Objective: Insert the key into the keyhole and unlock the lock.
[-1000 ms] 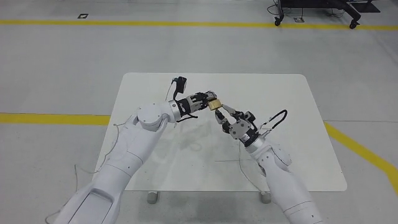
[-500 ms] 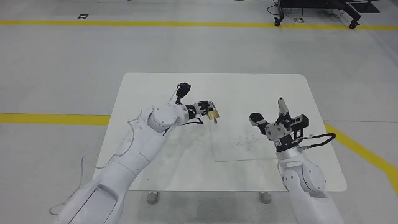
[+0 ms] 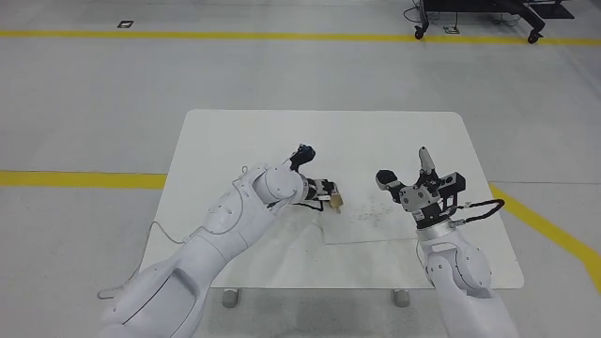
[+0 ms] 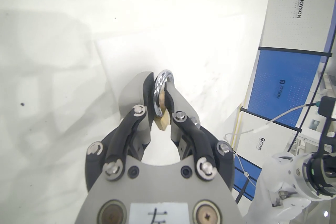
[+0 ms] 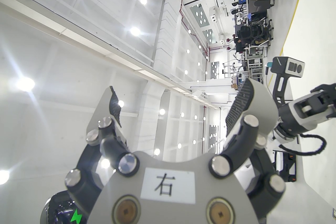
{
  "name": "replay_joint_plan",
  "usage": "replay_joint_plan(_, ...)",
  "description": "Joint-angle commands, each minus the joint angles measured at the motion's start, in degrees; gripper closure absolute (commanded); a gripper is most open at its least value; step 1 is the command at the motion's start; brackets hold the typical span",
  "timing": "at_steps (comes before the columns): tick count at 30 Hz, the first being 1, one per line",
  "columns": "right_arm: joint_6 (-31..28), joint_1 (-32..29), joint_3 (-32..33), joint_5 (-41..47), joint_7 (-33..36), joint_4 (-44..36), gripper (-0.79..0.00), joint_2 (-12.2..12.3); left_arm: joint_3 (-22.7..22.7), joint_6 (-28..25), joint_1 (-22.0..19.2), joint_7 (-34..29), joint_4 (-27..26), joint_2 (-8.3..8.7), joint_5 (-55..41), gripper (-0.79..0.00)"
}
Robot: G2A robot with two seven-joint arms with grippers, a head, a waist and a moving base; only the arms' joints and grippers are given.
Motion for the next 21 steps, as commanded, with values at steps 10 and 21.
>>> replay_joint_plan(10,0.0,0.0,0.0,0.0,0.0,0.0,-0.785,0.0,-4.28,-10.3,0.04,1.59,0.59,0.36,-3.44,-0.785)
replay_joint_plan(21,-9.44,0.28,3.09,-3.18,-2.73,-0.91,-0.785,0.04,-8.78,-22.06,7.26,32.5,-11.77,4.3,20.56,-0.785)
